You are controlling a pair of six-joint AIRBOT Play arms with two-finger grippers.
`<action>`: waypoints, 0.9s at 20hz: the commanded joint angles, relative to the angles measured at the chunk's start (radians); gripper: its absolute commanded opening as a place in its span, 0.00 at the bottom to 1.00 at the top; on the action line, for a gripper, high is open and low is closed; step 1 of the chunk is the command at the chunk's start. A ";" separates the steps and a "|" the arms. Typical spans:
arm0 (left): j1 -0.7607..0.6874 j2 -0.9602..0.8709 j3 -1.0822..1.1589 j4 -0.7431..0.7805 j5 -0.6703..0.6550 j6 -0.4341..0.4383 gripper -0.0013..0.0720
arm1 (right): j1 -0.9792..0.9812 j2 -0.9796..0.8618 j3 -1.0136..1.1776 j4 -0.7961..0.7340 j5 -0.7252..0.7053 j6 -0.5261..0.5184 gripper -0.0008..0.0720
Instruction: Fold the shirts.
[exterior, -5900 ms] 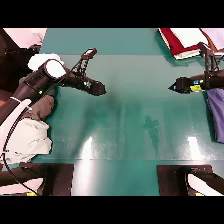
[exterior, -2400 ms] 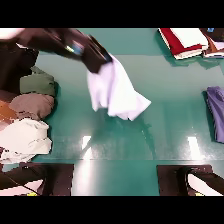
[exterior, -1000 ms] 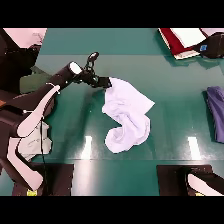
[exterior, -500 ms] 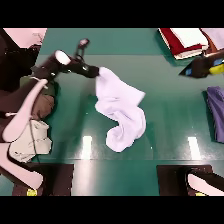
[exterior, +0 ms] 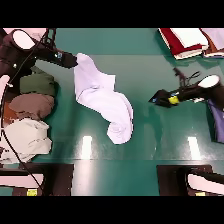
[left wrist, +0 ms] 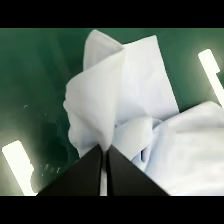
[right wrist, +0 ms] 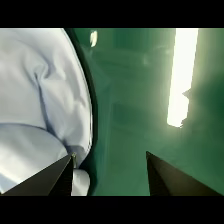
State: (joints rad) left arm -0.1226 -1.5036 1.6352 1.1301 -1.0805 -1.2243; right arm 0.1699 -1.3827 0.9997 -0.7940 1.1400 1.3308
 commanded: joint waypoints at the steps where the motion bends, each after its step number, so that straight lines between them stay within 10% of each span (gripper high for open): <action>1: 0.006 0.012 0.001 0.006 -0.039 -0.002 0.05 | 0.067 -0.153 -0.016 0.148 -0.067 -0.085 0.69; 10: 0.006 0.012 0.001 0.007 -0.060 -0.007 0.05 | 0.259 -0.370 0.215 0.145 -0.064 -0.086 0.60; 11: 0.006 0.012 0.001 0.007 -0.069 -0.007 0.05 | 0.261 -0.375 0.229 0.145 -0.064 -0.087 0.51; 13: 0.006 0.012 0.001 0.007 -0.088 -0.016 0.05 | 0.257 -0.378 0.252 0.135 -0.064 -0.087 0.04; 18: 0.006 0.146 0.002 0.099 0.027 -0.058 0.05 | 0.153 -0.256 0.395 -0.081 0.031 -0.007 0.03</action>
State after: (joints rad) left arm -0.1173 -1.4342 1.6360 1.1633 -1.1301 -1.2568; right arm 0.3759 -1.7058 1.3128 -0.7368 1.1095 1.2640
